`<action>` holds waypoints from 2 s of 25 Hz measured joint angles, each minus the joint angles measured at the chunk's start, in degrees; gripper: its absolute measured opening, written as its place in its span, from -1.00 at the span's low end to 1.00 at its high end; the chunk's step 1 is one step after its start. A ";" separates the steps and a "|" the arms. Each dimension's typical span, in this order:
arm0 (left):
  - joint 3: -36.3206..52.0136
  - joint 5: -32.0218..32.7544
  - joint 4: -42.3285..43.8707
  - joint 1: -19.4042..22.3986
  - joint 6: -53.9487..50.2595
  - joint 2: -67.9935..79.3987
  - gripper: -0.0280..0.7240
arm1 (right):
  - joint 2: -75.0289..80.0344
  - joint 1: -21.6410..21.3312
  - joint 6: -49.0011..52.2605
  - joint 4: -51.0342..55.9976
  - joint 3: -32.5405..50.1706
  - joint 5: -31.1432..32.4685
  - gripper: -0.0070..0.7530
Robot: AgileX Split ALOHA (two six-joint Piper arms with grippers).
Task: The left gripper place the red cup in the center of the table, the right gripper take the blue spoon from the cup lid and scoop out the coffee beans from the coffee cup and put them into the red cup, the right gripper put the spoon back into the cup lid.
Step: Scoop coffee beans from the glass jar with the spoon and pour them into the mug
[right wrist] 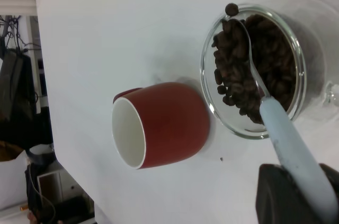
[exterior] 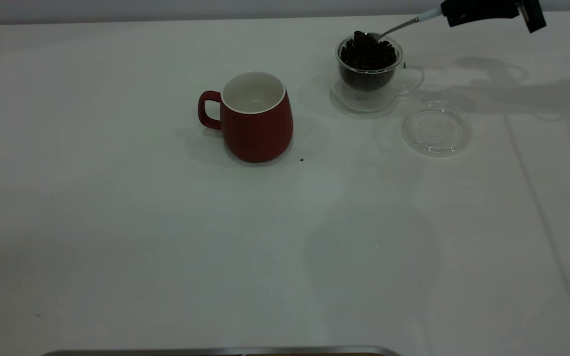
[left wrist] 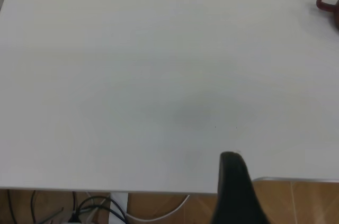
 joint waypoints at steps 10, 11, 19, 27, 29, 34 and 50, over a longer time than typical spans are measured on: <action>0.00 0.00 0.00 0.00 0.13 0.00 0.51 | -2.87 -1.00 -3.38 2.71 9.31 -0.27 -0.67; 0.00 0.00 0.00 0.00 0.13 0.00 0.51 | -3.01 -1.20 -4.17 3.79 10.13 -0.27 -0.67; 0.00 0.00 0.00 0.00 0.08 0.00 0.51 | -3.44 -1.44 -5.87 6.12 10.68 -0.66 -0.67; 0.00 0.00 0.00 0.00 0.08 0.00 0.51 | -5.01 -1.44 -5.91 6.27 10.74 -0.66 -0.67; 0.00 0.00 0.00 0.00 0.08 0.00 0.51 | -5.59 -1.44 -5.91 6.27 10.74 -0.66 -0.67; 0.00 0.00 0.00 0.00 0.08 0.00 0.51 | -6.70 -1.44 -5.91 6.21 10.74 -0.66 -0.67; 0.00 0.00 0.00 0.00 0.03 0.00 0.51 | -8.56 3.73 -5.14 6.15 10.74 -0.66 -0.67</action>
